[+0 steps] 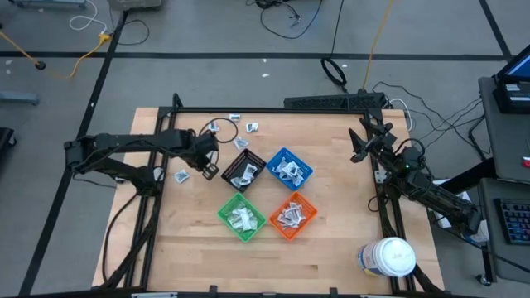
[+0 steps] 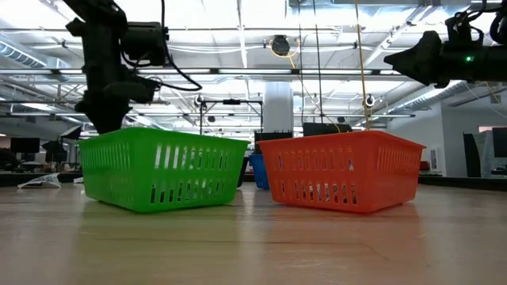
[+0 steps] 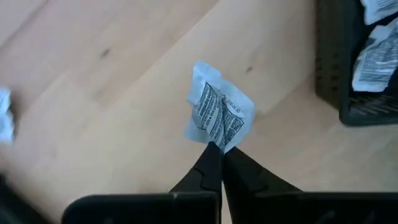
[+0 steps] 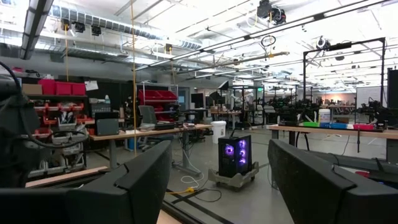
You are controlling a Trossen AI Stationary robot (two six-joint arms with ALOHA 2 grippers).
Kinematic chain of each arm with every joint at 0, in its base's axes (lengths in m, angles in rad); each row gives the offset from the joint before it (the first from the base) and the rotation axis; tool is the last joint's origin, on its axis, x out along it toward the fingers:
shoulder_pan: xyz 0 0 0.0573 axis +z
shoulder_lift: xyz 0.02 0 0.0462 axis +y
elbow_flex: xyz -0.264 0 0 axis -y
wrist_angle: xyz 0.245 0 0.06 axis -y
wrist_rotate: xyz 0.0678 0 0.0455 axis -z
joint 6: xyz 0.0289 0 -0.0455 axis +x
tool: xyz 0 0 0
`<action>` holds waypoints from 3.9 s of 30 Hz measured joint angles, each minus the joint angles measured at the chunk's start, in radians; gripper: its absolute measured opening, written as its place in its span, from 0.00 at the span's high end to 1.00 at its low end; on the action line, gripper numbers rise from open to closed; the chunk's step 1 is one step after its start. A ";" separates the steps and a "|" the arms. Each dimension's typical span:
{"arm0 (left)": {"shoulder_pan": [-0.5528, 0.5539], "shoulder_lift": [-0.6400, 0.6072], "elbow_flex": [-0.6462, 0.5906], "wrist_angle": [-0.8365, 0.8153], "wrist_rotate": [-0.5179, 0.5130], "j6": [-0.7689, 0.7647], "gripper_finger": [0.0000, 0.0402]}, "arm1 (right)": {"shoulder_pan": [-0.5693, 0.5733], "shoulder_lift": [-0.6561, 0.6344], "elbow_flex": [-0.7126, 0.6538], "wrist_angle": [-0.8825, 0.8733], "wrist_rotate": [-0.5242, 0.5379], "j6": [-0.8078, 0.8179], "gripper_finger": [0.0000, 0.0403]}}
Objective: Pick & Place First Aid Supplies
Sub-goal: Put the black towelette pack into the black bin
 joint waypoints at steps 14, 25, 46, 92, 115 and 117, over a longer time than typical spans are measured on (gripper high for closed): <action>-0.032 0.198 0.283 -0.244 0.012 -0.104 1.00 | 0.000 0.000 0.000 0.000 0.000 0.000 0.35; -0.117 0.495 0.667 -0.290 0.052 -0.175 1.00 | 0.000 0.000 0.000 0.000 0.000 0.000 0.35; -0.159 0.723 0.716 -0.188 0.116 -0.224 0.80 | 0.000 0.000 0.000 0.000 0.000 0.000 0.35; 0.297 0.820 0.811 -0.199 0.082 0.601 0.47 | 0.000 0.000 0.000 0.000 0.000 0.000 0.35; 0.256 0.884 0.812 -0.105 0.119 0.582 0.95 | 0.000 0.000 0.000 0.000 0.000 0.000 0.35; 0.257 0.883 0.812 -0.105 0.130 0.577 0.97 | 0.000 0.000 0.000 0.000 0.000 0.000 0.35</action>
